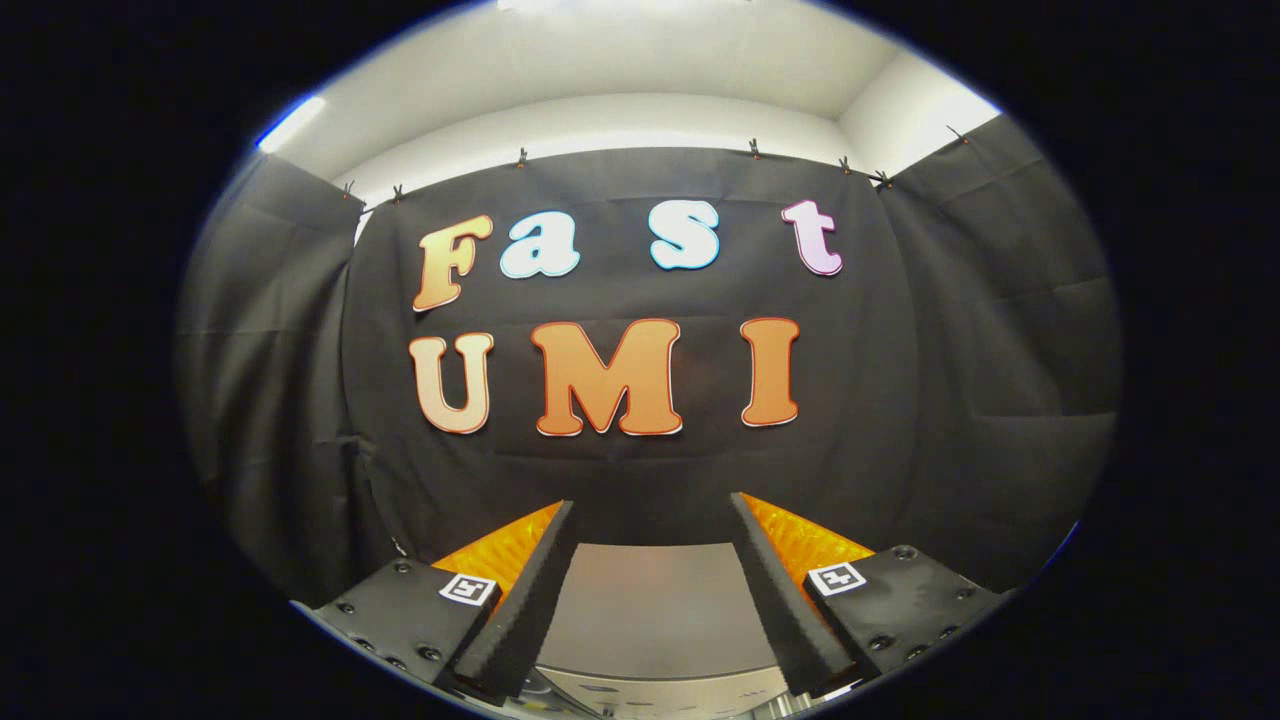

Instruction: Put the clothes into the washing machine and then close the washing machine lid.

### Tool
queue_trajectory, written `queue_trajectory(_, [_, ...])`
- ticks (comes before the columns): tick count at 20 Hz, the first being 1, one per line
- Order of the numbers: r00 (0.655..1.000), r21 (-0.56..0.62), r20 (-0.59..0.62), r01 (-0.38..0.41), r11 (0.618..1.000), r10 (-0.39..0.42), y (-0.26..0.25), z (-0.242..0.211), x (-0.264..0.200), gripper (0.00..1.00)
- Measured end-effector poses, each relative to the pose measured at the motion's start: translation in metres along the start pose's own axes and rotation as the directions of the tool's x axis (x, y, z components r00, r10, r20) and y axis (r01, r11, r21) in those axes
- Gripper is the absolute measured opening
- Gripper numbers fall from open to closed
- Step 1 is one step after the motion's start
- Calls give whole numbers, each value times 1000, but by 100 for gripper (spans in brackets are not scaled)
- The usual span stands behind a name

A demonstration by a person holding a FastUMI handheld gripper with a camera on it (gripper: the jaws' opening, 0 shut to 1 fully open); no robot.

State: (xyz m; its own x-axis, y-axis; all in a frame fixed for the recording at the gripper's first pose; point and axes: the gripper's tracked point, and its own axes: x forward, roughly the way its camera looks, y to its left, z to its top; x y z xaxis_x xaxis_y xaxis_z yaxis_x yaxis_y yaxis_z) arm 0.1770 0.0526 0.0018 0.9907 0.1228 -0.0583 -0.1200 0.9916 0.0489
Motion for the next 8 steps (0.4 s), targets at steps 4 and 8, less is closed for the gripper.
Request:
queue_trajectory(4, [1000, -2, 7, -26, 1000, 26, 3, 1, -4, 97])
queue_trajectory(8, [1000, -4, 18, -23, 1000, 23, 0, 5, -7, 97])
